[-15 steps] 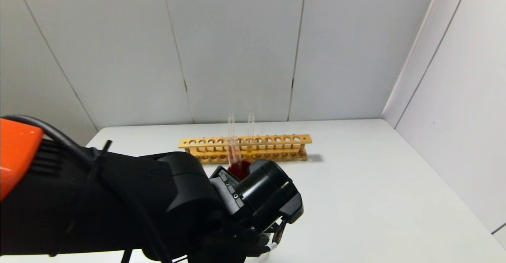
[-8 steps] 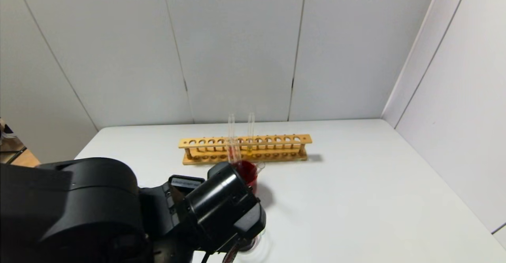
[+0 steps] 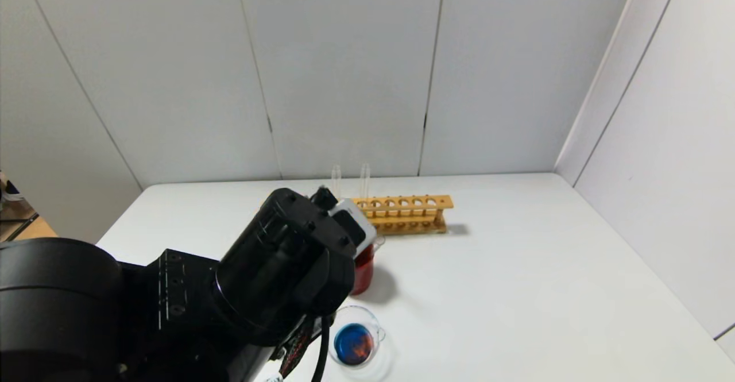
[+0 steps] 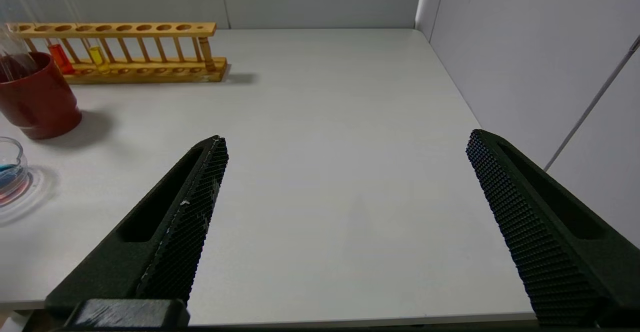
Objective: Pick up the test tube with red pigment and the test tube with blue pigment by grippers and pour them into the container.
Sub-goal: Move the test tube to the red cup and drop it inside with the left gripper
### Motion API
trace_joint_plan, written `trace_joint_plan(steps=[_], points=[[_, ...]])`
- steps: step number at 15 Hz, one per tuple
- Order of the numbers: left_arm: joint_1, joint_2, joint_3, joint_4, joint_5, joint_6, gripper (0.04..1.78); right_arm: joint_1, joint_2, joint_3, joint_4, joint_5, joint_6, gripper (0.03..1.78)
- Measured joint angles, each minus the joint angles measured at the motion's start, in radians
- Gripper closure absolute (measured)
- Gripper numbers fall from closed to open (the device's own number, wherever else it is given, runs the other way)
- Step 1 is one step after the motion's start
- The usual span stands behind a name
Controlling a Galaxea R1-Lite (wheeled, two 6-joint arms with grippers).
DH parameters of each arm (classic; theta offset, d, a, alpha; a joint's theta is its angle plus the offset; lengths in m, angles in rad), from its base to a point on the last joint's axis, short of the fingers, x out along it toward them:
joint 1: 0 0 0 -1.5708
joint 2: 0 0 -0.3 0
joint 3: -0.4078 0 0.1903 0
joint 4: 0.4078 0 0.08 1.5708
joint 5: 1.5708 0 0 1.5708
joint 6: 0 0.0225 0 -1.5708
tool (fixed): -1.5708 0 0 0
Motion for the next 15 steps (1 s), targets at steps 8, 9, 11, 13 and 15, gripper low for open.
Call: trace_joint_plan(steps=[8,9,11,13,15], points=[[0.088,0.079,0.040,-0.526,-0.016,-0.218,1.52,0.000,0.000,0.000,0.000,0.000,0.000,0.07],[0.110,0.096,0.047,-0.575,-0.016,-0.239,1.52,0.000,0.000,0.000,0.000,0.000,0.000,0.07],[0.131,0.130,0.066,-0.647,-0.019,-0.292,1.52,0.000,0.000,0.000,0.000,0.000,0.000,0.07],[0.141,0.164,0.076,-0.668,-0.022,-0.354,1.52,0.000,0.000,0.000,0.000,0.000,0.000,0.07],[0.142,0.188,0.080,-0.669,-0.042,-0.401,1.52,0.000,0.000,0.000,0.000,0.000,0.000,0.07]])
